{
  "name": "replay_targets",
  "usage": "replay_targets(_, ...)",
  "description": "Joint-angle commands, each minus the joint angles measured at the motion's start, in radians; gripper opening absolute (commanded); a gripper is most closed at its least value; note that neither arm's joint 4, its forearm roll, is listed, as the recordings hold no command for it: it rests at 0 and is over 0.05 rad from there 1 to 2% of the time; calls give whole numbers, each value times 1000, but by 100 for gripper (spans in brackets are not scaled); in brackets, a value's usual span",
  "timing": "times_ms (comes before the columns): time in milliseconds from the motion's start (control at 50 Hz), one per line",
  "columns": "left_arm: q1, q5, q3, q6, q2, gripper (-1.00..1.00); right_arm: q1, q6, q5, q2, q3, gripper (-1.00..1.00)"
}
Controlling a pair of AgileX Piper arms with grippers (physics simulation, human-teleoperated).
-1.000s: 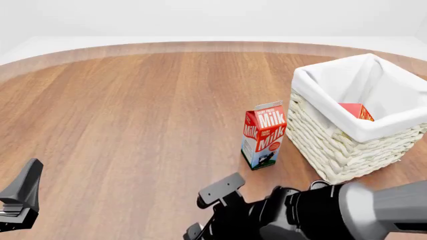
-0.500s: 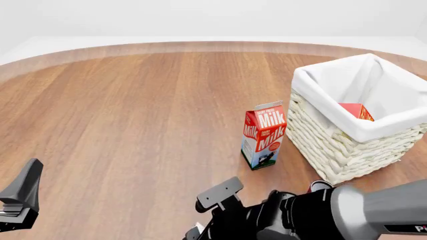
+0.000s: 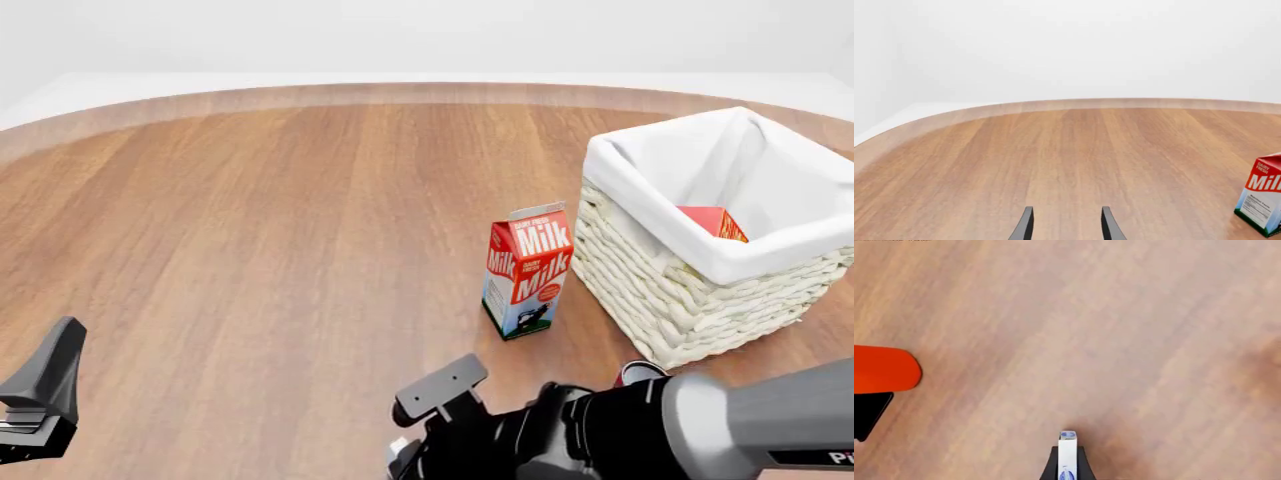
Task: Pick up the cream cheese box and the butter, and put them in the basket.
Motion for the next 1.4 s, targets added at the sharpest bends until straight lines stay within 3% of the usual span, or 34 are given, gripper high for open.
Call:
replay_targets(20,0,0,0,0,0,100,-9,-2,-2,-10,3,-100)
replay_targets(140,0,0,0,0,0,100,-49,-51,77,-125,-34,-100)
replay_targets(540,0,0,0,0,0,100,-73,-124,232,-288,-138,-100)
replay_targets(800,0,0,0,0,0,100,-56,-137,352,-408,-243,-100)
replay_targets(1400,0,0,0,0,0,100,-205,-231,464,-643,-330,-100)
